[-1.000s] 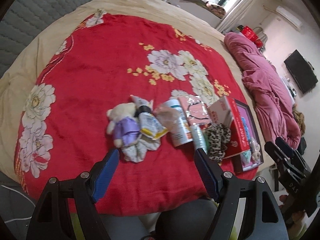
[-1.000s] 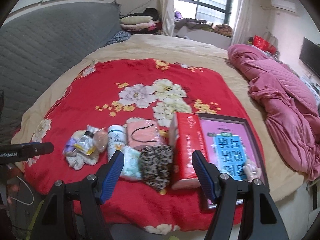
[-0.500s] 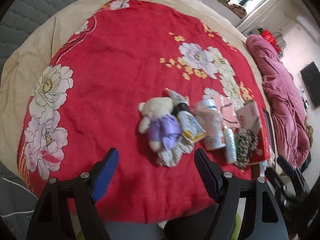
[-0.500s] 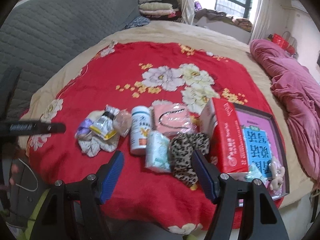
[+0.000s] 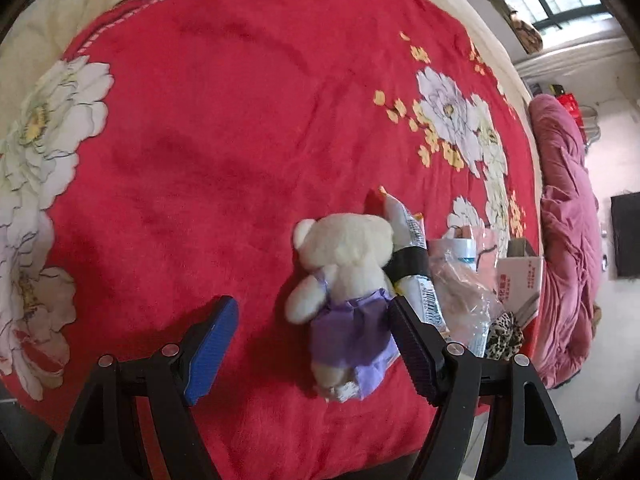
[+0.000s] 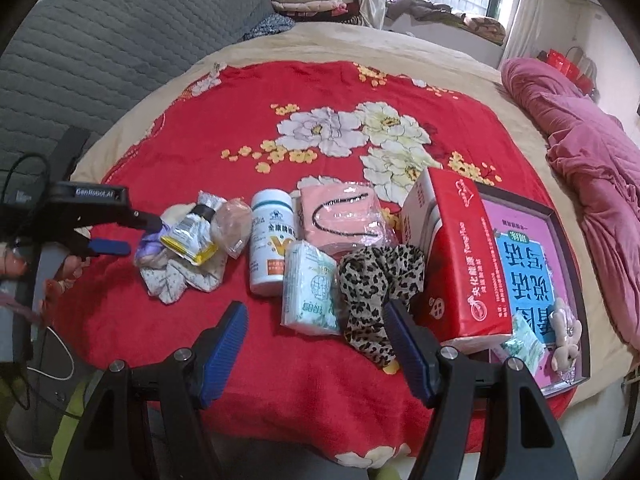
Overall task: Organize soft objects
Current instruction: 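Grasp the purple-dressed bear with the left tool while the right tool grasps the white roll pack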
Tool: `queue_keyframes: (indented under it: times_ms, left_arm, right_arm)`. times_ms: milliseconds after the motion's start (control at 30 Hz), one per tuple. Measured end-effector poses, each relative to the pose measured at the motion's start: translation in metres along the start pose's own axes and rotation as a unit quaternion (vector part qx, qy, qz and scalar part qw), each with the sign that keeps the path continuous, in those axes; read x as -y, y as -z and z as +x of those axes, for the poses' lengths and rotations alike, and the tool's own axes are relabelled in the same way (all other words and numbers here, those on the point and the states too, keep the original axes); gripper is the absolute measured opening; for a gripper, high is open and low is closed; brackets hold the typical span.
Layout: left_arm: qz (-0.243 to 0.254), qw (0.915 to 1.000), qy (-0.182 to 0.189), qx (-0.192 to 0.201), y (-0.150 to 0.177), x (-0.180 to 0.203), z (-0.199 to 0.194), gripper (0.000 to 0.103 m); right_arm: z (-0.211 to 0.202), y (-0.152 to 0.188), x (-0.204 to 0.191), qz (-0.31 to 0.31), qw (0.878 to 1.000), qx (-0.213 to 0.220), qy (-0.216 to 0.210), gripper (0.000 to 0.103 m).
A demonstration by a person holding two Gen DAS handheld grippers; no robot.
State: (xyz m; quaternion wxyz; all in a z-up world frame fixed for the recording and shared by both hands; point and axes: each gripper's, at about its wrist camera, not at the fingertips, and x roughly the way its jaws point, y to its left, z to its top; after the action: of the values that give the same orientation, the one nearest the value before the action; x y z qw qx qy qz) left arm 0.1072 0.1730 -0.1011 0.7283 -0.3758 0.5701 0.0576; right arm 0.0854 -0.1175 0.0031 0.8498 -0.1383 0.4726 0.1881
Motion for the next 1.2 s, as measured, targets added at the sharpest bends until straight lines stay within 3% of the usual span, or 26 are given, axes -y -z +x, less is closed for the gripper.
queue_keyframes:
  times_ms: [133,333,700,833,967,1033,1133,1200]
  left_arm:
    - [-0.014,0.9995,0.023,-0.016,-0.005,0.005,0.013,0.069]
    - [-0.022,0.9993,0.012,-0.027,-0.011,0.009,0.028,0.063]
    - [-0.041,0.9984,0.037,-0.013,-0.016,0.000,0.030,0.051]
    - [-0.045,0.9980,0.045,-0.009,-0.013,-0.004,0.027,0.049]
    - [-0.038,0.9981,0.048,-0.001,-0.010,-0.004,0.020,0.048]
    - [-0.030,0.9983,0.049,0.008,-0.009,-0.004,0.015,0.048]
    - [-0.024,0.9985,0.047,0.013,-0.007,-0.004,0.009,0.048]
    - [-0.017,0.9988,0.042,0.019,-0.005,-0.003,0.005,0.048]
  right_arm:
    - [0.010,0.003,-0.002,-0.002,1.000,-0.009,0.000,0.070]
    - [0.024,0.003,-0.004,-0.005,1.000,-0.018,0.006,0.070]
    - [0.061,0.001,-0.013,-0.020,0.999,-0.048,0.015,0.070]
    - [0.076,0.001,-0.025,-0.057,0.996,-0.044,0.058,0.069]
    - [0.089,0.003,-0.035,-0.086,0.991,-0.045,0.089,0.046]
    - [0.093,0.004,-0.037,-0.088,0.991,-0.048,0.085,0.028]
    - [0.089,0.005,-0.033,-0.072,0.994,-0.046,0.070,0.025]
    - [0.081,0.004,-0.024,-0.048,0.997,-0.044,0.033,0.024]
